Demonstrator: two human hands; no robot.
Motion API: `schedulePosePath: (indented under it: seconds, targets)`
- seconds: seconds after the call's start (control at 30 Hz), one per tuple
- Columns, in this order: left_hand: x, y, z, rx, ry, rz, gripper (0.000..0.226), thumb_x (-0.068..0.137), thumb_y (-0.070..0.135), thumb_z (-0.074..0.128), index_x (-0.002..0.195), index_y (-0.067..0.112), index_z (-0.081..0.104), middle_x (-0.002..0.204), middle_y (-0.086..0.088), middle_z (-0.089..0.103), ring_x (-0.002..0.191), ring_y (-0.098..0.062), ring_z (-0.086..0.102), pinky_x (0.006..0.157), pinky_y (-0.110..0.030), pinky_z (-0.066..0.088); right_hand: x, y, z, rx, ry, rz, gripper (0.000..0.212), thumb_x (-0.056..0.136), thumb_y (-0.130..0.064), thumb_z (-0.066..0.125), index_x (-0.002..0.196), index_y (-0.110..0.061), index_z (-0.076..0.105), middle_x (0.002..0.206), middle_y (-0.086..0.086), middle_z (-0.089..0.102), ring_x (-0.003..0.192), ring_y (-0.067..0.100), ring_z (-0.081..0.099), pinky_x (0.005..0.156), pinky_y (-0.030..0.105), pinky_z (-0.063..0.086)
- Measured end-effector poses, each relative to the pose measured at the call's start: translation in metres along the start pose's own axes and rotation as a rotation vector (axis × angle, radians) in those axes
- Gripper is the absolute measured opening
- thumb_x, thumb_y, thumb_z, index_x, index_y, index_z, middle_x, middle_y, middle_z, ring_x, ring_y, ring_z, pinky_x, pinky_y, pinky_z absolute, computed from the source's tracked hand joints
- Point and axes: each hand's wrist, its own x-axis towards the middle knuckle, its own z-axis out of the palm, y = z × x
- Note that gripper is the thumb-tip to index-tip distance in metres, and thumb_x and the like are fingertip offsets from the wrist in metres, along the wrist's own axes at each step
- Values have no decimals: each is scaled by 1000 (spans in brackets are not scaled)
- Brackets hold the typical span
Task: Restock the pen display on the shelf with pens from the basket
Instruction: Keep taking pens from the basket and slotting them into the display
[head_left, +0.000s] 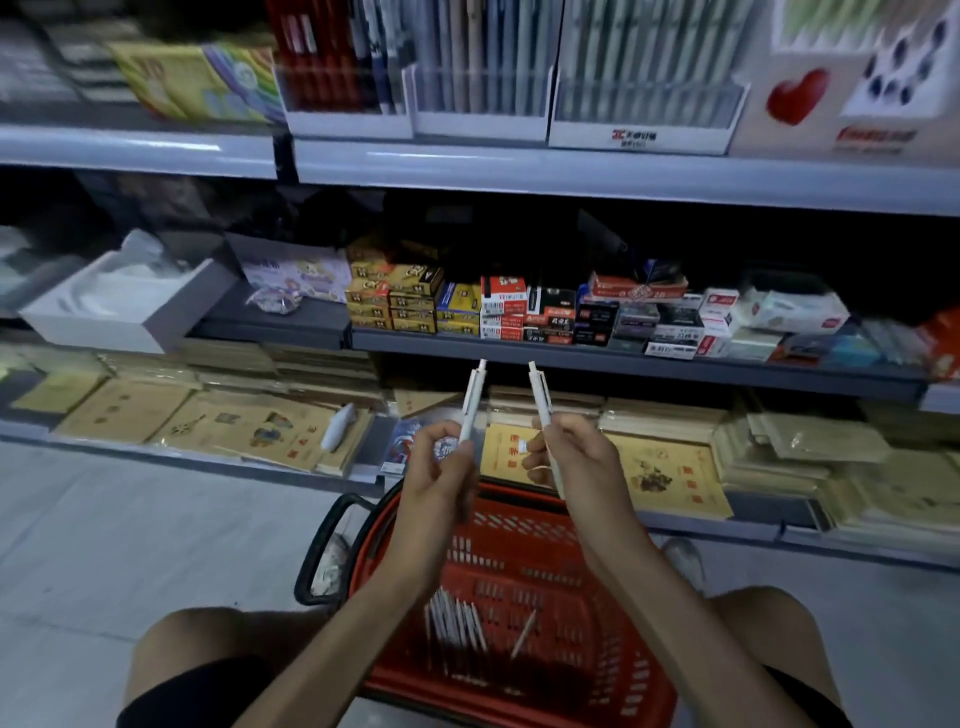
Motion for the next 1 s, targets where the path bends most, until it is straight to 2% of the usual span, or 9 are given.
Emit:
schedulePosePath:
  seconds: [0.1, 0.23, 0.3, 0.43, 0.57, 0.67, 0.77, 0.9, 1.0]
  targets:
    - [9, 27, 11, -113, -32, 23, 10, 111, 19, 45, 105, 16, 52, 66, 0, 35, 53, -13, 24, 47, -22, 27, 0, -32, 3, 51, -15, -9, 29, 111, -18, 42, 108, -5, 68, 88, 9, 64, 79, 21, 64, 72, 30, 55]
    - [17, 60, 23, -83, -12, 104, 22, 112, 20, 38, 112, 5, 55, 66, 1, 45, 51, -13, 29, 49, -26, 25, 2, -67, 4, 157, -56, -30, 30, 111, -15, 40, 108, -4, 68, 82, 8, 64, 77, 22, 63, 73, 32, 57]
    - [20, 76, 30, -89, -10, 127, 28, 113, 20, 34, 112, 4, 57, 66, 1, 46, 51, -13, 29, 51, -30, 23, 2, -84, 4, 204, -94, -71, 25, 110, -15, 44, 109, -6, 68, 84, 7, 66, 78, 22, 65, 77, 34, 59]
    - [30, 102, 46, -151, -30, 161, 31, 113, 20, 33, 111, 3, 58, 70, -3, 49, 51, -13, 33, 50, -28, 28, 2, -117, 2, 233, -96, -153, 9, 104, -13, 57, 112, -11, 59, 101, 14, 69, 84, 22, 73, 75, 32, 62]
    - [39, 129, 63, -157, -54, 234, 24, 112, 18, 41, 100, 7, 59, 73, -5, 56, 59, -18, 47, 58, -34, 36, 7, -152, -5, 154, -50, -222, 15, 100, -2, 60, 113, -2, 51, 105, 26, 63, 79, 25, 73, 74, 35, 63]
    - [44, 155, 75, -200, -60, 266, 15, 108, 10, 48, 109, 3, 61, 82, -9, 69, 69, -19, 66, 64, -29, 55, 15, -177, -16, 48, 2, -268, 15, 96, 6, 53, 102, -8, 52, 90, 19, 59, 68, 21, 61, 65, 31, 52]
    - [50, 175, 87, -215, -73, 280, 14, 103, 8, 60, 113, -1, 64, 98, -16, 77, 91, -27, 77, 82, -36, 63, 22, -204, -29, -42, 46, -342, 17, 90, 5, 57, 93, -11, 60, 83, 11, 59, 70, 22, 51, 64, 33, 41]
    - [53, 198, 104, -200, -66, 259, 19, 96, 5, 70, 113, -3, 68, 101, -18, 79, 101, -31, 77, 94, -44, 60, 28, -243, -39, -48, 64, -410, 14, 86, -8, 77, 99, -14, 76, 77, -6, 70, 57, 5, 56, 56, 20, 44]
    - [58, 213, 116, -179, -62, 251, 21, 91, 4, 75, 111, -3, 70, 98, -18, 79, 100, -29, 77, 96, -44, 60, 35, -263, -42, -32, 114, -459, 19, 81, -18, 86, 97, -13, 78, 85, -1, 78, 68, 10, 71, 62, 21, 54]
